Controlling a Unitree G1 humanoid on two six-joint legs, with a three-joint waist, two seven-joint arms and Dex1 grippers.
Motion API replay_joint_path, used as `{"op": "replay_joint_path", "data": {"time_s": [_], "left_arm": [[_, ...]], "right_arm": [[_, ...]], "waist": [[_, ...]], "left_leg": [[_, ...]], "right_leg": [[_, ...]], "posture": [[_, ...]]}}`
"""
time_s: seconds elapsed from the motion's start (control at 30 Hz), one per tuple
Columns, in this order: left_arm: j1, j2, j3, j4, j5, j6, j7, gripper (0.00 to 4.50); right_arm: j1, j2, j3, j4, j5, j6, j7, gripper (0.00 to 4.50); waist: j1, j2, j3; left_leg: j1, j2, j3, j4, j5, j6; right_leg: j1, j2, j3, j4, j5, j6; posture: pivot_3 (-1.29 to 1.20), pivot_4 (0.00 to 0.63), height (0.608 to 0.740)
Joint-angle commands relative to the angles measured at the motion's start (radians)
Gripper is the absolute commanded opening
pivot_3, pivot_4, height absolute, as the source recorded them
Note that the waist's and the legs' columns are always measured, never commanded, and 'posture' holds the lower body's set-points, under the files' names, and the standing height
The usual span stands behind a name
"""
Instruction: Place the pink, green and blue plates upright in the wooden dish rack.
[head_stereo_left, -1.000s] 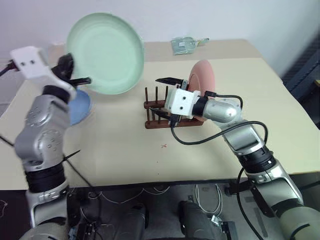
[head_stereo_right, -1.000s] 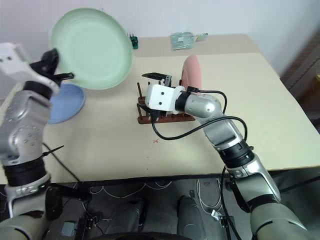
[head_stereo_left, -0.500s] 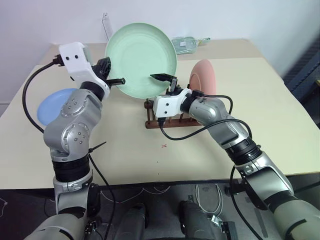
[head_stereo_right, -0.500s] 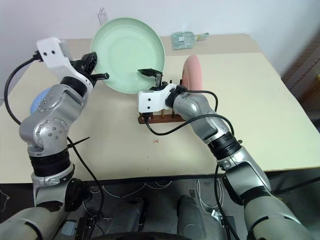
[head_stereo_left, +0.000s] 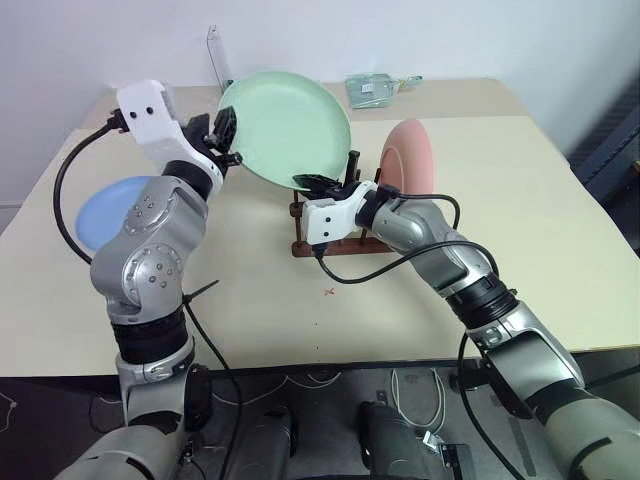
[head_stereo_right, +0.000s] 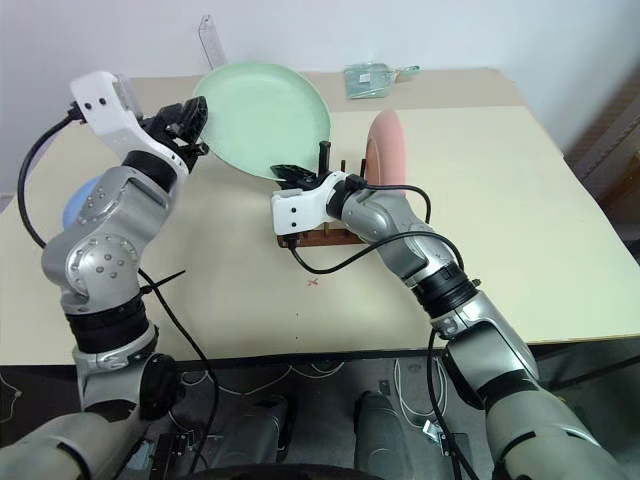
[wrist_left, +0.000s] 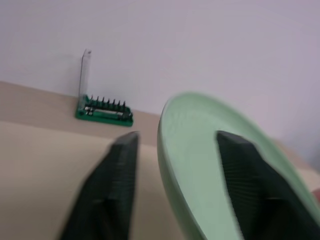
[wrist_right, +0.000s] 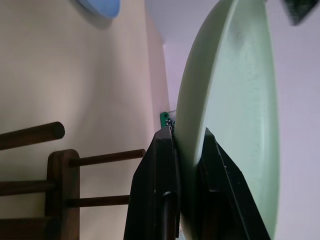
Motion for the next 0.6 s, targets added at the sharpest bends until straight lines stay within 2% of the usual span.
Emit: {"op": "replay_joint_path", "data": {"time_s": [0.03,0.17,0.33,0.4,0.47,0.53,0.6], "left_arm": [[-0.094,-0.011,0.123,-0.016,-0.057,-0.123,0.022,3.40],[-0.127,0.094,0.225,0.070,-0.030,-0.221,-0.011,3.40],[-0.021,0.258,0.195,0.132,0.058,-0.256,-0.136,3.40],[0.060,0.309,0.164,0.143,0.087,-0.257,-0.210,3.40],[0.175,0.352,0.121,0.129,0.098,-0.275,-0.333,3.40],[0.289,0.379,0.068,0.102,0.096,-0.282,-0.445,3.40],[0.366,0.389,0.022,0.063,0.088,-0.276,-0.517,3.40]], "right_arm": [[-0.017,0.011,-0.046,-0.026,0.023,0.003,-0.019,0.00],[0.005,0.050,-0.103,-0.076,0.122,0.050,0.002,0.00],[0.046,0.097,-0.197,-0.201,0.308,0.151,0.060,0.00],[0.072,0.127,-0.246,-0.289,0.433,0.238,0.101,0.00],[0.106,0.168,-0.314,-0.421,0.623,0.394,0.140,0.00],[0.147,0.199,-0.375,-0.554,0.821,0.580,0.153,0.00],[0.178,0.220,-0.419,-0.639,0.942,0.715,0.125,0.00]], "waist": [[-0.001,-0.001,0.001],[-0.006,-0.001,0.001],[-0.003,-0.001,0.001],[-0.001,-0.001,0.001],[-0.002,-0.001,0.001],[-0.001,0.000,0.001],[0.000,0.000,0.001]], "left_leg": [[0.000,0.000,0.000,0.000,0.000,0.000],[0.001,0.000,0.000,-0.001,0.000,-0.001],[0.001,0.000,0.000,-0.002,0.000,-0.001],[0.001,0.000,0.000,-0.002,0.000,-0.001],[0.001,0.000,-0.001,-0.002,0.000,0.000],[0.001,0.000,-0.001,-0.003,-0.002,0.004],[0.001,0.000,-0.003,-0.003,-0.003,0.005]], "right_leg": [[0.000,0.000,0.000,0.000,0.000,0.000],[0.000,0.000,0.000,0.000,0.000,0.000],[0.000,0.001,0.000,0.000,0.000,0.000],[0.000,0.001,0.000,0.000,0.000,0.000],[0.000,0.001,0.000,0.000,0.000,0.000],[0.000,0.001,0.000,0.000,0.000,-0.001],[0.000,0.001,0.000,0.000,0.000,-0.001]], "posture": [[0.00,0.150,0.740],[0.00,0.150,0.740],[0.00,0.150,0.740],[0.00,0.150,0.740],[0.00,0.150,0.740],[0.00,0.150,0.740],[0.00,0.150,0.740]]}}
